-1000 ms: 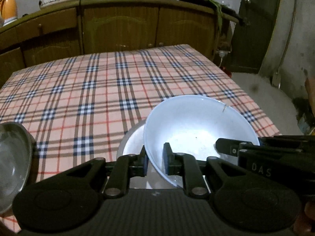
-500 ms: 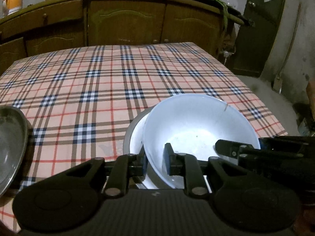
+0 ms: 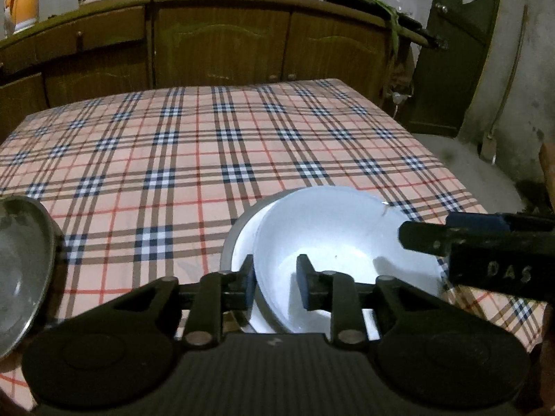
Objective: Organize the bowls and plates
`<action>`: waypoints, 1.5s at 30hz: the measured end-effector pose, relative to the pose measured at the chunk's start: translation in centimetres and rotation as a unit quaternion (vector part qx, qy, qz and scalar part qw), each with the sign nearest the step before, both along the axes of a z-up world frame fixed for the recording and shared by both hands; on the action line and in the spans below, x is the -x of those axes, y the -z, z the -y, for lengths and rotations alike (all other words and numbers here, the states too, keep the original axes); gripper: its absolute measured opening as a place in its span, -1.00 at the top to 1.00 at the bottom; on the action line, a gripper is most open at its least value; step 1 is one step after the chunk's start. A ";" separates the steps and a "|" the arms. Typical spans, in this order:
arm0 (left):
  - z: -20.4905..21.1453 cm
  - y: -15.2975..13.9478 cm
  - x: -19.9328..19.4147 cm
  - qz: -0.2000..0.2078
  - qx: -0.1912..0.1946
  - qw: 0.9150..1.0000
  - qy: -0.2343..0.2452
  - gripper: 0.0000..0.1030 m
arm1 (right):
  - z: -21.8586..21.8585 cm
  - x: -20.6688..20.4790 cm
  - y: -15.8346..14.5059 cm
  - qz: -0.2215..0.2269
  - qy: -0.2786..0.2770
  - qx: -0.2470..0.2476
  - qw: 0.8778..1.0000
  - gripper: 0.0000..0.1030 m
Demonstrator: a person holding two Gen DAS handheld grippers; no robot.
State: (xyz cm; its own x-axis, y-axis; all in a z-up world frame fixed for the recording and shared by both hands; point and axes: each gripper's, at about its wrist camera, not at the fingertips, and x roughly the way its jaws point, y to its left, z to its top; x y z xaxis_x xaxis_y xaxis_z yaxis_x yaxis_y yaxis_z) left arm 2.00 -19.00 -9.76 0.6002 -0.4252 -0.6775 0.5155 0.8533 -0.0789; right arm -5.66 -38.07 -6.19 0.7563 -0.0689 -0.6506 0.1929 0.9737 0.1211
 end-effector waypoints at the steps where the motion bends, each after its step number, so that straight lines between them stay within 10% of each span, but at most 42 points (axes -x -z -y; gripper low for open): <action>1: 0.0 -0.2 0.1 0.003 0.000 1.000 -0.001 0.37 | 0.2 0.2 -0.2 0.004 0.003 -0.007 1.000 -0.33; 27: -0.7 -0.8 0.9 0.012 -0.028 0.999 -0.025 -0.55 | 0.9 1.3 1.4 -0.014 0.020 -0.049 0.999 -0.44; 35: 0.1 2.2 -1.6 -0.033 -0.026 0.999 -0.012 -0.39 | 1.9 -0.8 4.2 -0.041 0.011 -0.102 0.994 -0.44; 37: 0.2 2.3 -1.8 -0.034 -0.007 0.999 0.003 -0.17 | 1.6 -1.3 4.6 -0.045 0.003 -0.104 0.994 -0.04; 45: -0.7 1.6 -1.6 -0.039 0.004 0.999 -0.021 -0.02 | 1.0 -1.5 4.3 -0.036 0.012 -0.110 0.993 0.06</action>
State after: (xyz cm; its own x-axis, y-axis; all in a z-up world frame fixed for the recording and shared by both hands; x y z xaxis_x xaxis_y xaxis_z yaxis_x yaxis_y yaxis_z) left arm 3.57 -18.35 -11.36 0.5628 -0.4061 -0.7199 0.4719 0.8730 -0.1235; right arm -4.13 -39.02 -10.50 0.7078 0.0637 -0.7035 0.2318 0.9198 0.3165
